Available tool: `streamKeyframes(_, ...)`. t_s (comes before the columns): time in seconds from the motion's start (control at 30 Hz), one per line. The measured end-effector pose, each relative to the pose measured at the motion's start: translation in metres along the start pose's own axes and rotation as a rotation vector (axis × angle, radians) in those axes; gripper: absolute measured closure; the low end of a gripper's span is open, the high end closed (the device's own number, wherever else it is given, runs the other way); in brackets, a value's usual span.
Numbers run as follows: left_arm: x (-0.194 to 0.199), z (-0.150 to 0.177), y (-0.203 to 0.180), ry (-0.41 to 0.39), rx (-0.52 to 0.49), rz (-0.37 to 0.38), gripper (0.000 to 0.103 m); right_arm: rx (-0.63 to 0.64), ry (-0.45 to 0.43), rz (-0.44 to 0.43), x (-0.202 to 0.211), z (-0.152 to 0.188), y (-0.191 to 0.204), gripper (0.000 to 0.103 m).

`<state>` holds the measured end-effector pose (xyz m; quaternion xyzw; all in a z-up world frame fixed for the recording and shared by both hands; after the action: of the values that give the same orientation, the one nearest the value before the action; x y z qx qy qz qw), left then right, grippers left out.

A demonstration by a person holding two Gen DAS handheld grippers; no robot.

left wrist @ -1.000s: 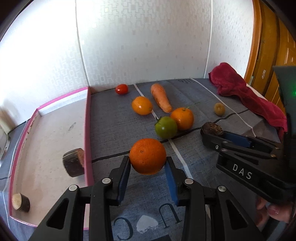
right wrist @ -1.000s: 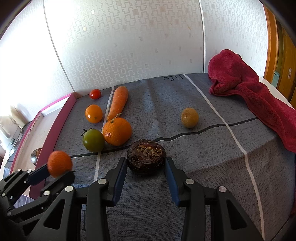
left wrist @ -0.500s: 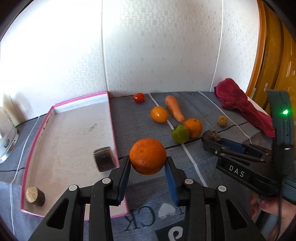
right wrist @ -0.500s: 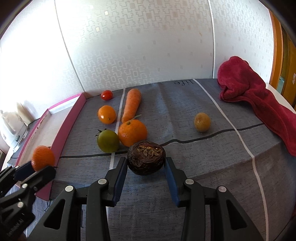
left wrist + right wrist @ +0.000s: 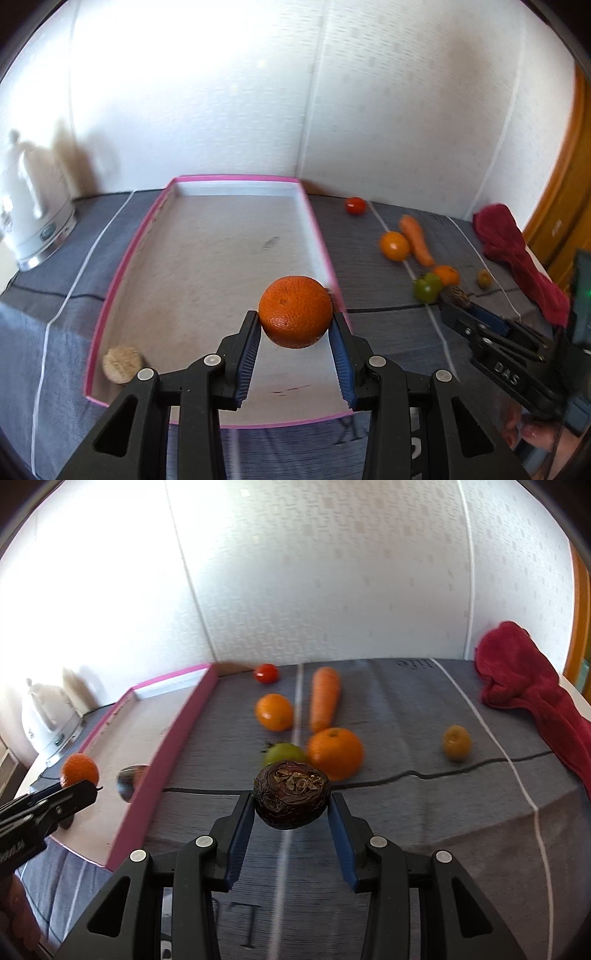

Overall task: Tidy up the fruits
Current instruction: 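Carry both fruits over the tray and open the left gripper to release the mandarin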

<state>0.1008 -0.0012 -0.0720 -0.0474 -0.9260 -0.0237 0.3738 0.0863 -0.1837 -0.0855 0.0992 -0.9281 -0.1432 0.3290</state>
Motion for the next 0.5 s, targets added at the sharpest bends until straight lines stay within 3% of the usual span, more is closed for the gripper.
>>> streamKeyframes(0.5, -0.013, 0.005, 0.046, 0.028, 0.044, -0.1, 0.064, 0.075, 0.002, -0.178, -0.009, -0.007, 0.069, 0.061)
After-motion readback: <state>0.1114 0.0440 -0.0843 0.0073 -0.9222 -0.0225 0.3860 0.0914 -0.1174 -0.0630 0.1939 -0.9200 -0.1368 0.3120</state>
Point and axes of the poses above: each gripper's, at about its wrist camera, not at the fingertips, and x roughly against the way its jaws point, y to its left, z to its underside, the point moved 10 cm from there along -x, roughly the way its jaws point, and after that the axes turned 14 degrees about -z, right-handed, at the moved point
